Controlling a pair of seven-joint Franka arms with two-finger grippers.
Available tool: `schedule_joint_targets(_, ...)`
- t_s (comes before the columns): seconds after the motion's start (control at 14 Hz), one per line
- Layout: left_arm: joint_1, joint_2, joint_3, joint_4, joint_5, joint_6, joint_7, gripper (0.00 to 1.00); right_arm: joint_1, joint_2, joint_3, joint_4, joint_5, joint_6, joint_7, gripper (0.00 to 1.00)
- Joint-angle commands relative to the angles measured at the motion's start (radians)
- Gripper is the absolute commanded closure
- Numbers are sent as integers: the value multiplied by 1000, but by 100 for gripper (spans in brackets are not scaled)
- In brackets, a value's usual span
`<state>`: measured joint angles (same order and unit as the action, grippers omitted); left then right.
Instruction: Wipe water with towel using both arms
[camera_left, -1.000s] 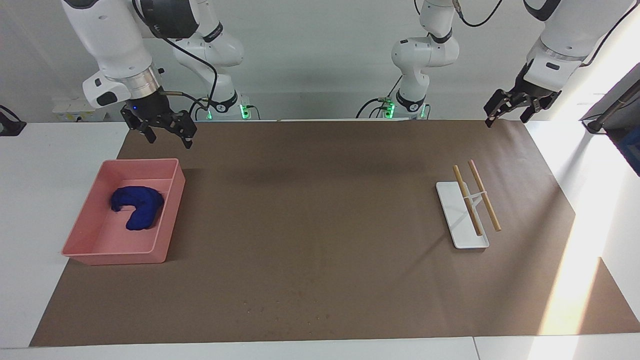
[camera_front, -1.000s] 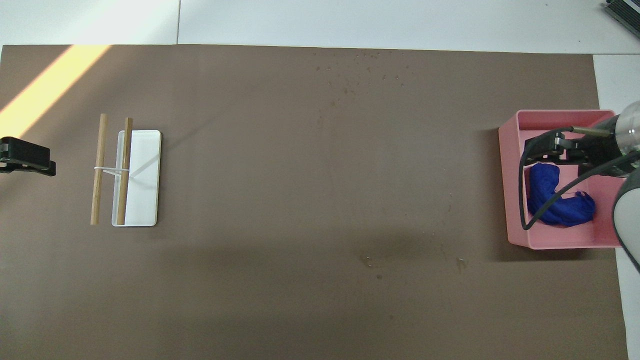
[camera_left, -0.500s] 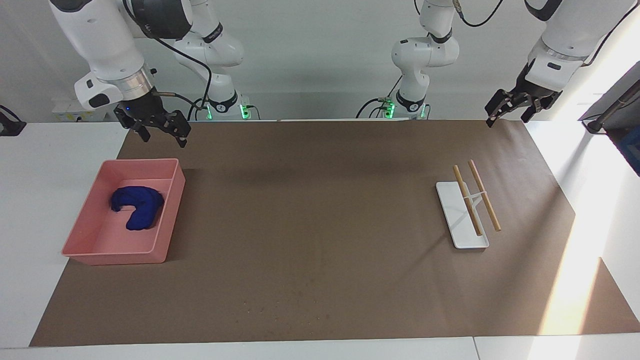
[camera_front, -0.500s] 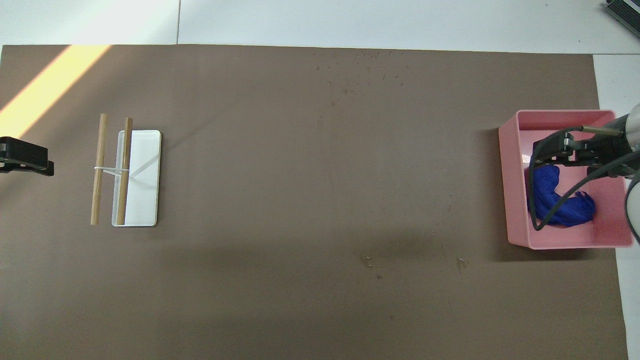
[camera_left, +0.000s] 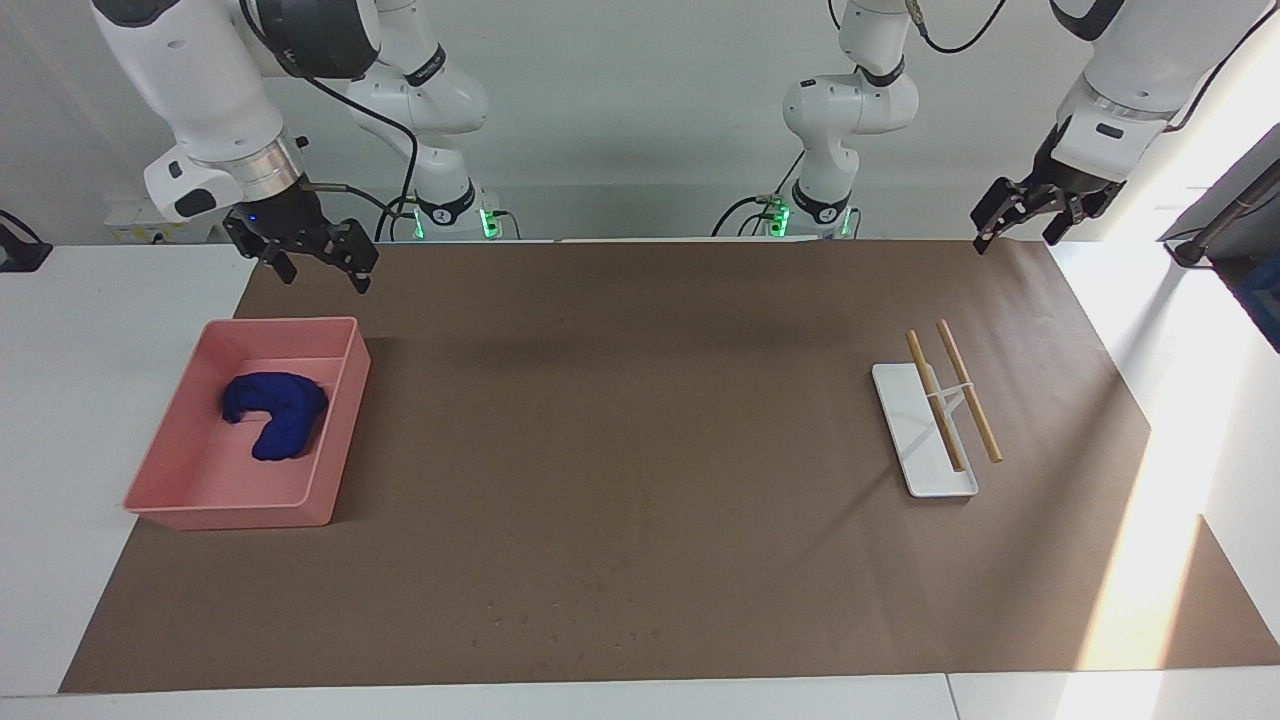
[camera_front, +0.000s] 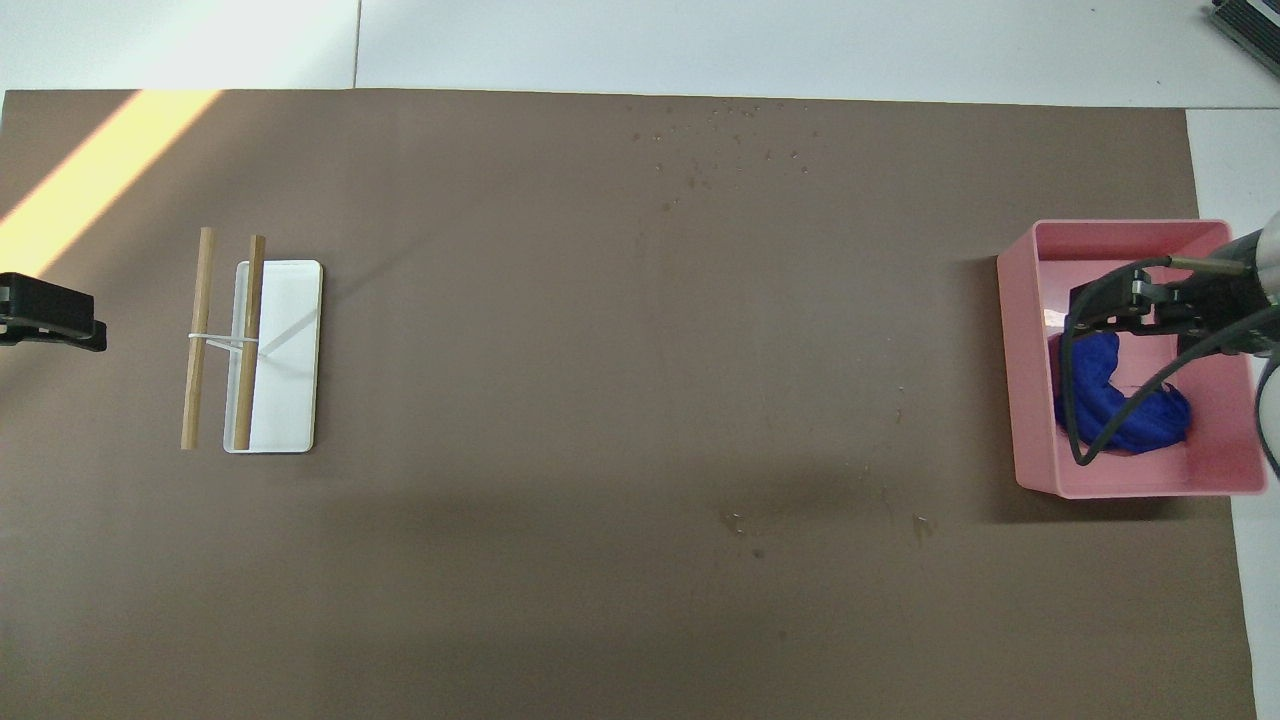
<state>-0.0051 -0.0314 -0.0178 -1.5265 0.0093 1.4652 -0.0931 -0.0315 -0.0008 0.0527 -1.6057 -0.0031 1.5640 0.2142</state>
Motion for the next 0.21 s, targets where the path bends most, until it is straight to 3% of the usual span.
schedule_joint_targets(0.0, -9, -10, 6, 3, -2, 6, 1, 0, -4, 4, 3, 7, 6, -16, -15, 0)
schedule_joint_targets(0.14, -9, -10, 6, 5, 0, 6, 1, 0, -2, 4, 3, 7, 6, -16, -15, 0)
